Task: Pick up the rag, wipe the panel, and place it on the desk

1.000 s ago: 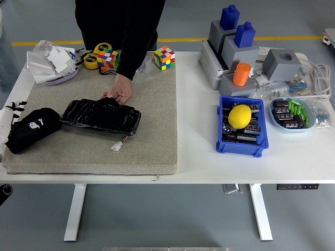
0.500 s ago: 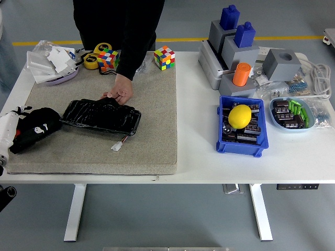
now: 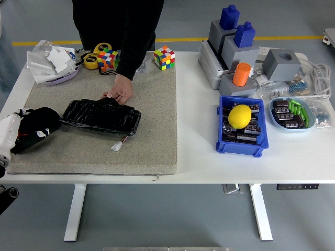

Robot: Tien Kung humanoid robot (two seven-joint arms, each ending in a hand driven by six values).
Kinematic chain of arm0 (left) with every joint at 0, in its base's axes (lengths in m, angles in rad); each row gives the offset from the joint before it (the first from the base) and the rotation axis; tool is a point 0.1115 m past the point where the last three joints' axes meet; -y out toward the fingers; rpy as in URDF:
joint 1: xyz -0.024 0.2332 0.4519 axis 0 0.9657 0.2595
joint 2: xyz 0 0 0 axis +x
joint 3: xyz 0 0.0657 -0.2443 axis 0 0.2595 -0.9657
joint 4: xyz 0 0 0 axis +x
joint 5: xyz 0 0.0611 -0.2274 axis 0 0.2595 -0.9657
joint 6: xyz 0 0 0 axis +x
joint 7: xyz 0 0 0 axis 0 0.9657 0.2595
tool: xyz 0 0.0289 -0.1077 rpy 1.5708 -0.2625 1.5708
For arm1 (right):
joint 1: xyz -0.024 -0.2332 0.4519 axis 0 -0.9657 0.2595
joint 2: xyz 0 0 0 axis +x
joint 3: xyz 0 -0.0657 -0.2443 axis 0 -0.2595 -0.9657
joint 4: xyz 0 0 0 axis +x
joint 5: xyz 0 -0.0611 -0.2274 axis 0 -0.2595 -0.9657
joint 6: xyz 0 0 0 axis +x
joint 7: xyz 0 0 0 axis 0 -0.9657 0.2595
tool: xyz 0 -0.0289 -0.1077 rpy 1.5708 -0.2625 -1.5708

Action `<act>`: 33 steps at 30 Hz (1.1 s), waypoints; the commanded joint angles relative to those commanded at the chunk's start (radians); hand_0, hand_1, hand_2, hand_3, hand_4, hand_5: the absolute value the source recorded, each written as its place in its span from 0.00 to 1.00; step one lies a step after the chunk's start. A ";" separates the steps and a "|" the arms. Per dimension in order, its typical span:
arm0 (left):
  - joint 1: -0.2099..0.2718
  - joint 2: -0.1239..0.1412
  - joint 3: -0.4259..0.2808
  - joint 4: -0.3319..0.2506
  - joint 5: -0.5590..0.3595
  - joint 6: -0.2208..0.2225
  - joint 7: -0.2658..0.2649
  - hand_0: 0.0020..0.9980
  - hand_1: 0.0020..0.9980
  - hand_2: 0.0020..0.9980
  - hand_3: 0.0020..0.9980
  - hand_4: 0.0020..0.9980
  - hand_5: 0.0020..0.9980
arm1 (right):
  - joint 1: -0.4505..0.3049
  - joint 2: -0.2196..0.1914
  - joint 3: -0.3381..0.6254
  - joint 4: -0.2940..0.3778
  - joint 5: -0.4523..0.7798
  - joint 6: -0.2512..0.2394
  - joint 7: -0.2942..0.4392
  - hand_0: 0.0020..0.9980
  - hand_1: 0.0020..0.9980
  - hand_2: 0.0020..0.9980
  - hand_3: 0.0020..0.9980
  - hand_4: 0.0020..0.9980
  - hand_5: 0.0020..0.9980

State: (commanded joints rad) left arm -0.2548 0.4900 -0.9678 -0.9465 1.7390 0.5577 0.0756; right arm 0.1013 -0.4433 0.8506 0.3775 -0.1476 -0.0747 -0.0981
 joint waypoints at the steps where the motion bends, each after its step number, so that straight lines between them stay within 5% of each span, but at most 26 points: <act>1: 0.000 0.000 -0.001 0.001 0.000 0.000 0.001 0.43 0.66 0.75 0.84 1.00 0.61 | 0.000 0.000 0.001 0.000 0.001 0.000 0.001 0.72 0.63 0.67 0.63 1.00 0.63; 3: 0.001 0.002 0.001 -0.002 0.000 0.001 0.004 0.42 0.65 0.73 0.83 1.00 0.52 | 0.000 0.000 0.001 0.000 0.002 0.000 0.001 0.72 0.63 0.67 0.63 1.00 0.63; 8: 0.001 0.000 0.007 0.001 0.006 0.001 0.014 0.42 0.65 0.73 0.83 1.00 0.52 | -0.002 0.000 0.006 0.000 0.005 -0.001 0.003 0.72 0.63 0.67 0.63 1.00 0.63; 9: 0.002 -0.001 0.005 0.001 0.007 0.002 0.016 0.41 0.62 0.70 0.81 0.98 0.33 | -0.002 0.000 0.006 0.000 0.005 -0.002 0.003 0.72 0.63 0.67 0.63 1.00 0.63; 14: 0.003 -0.003 0.006 -0.001 0.009 0.007 0.021 0.41 0.62 0.70 0.81 0.98 0.33 | -0.003 -0.002 0.005 -0.001 0.006 -0.001 0.002 0.72 0.63 0.67 0.63 1.00 0.63; 15: 0.003 -0.003 0.006 0.000 0.010 0.006 0.025 0.38 0.55 0.57 0.66 0.92 0.23 | -0.004 -0.002 0.007 -0.001 0.006 -0.002 0.003 0.72 0.63 0.67 0.64 1.00 0.63; 26: 0.006 -0.006 0.010 -0.007 -0.006 0.025 0.010 0.35 0.47 0.51 0.57 0.85 0.20 | -0.005 -0.006 -0.005 -0.004 0.007 -0.001 -0.001 0.72 0.63 0.68 0.63 1.00 0.63; 27: 0.006 -0.006 0.009 -0.007 -0.010 0.027 0.007 0.33 0.42 0.48 0.56 0.71 0.20 | -0.005 -0.005 -0.004 -0.004 0.007 -0.001 0.000 0.72 0.63 0.68 0.63 1.00 0.63; 33: 0.005 -0.007 0.009 -0.006 -0.004 0.029 0.017 0.32 0.39 0.46 0.56 0.72 0.16 | -0.004 -0.005 -0.004 -0.004 0.006 -0.001 0.001 0.73 0.63 0.68 0.63 1.00 0.63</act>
State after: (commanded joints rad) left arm -0.2497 0.4833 -0.9592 -0.9521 1.7348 0.5865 0.0924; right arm 0.0977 -0.4480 0.8465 0.3736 -0.1415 -0.0758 -0.0973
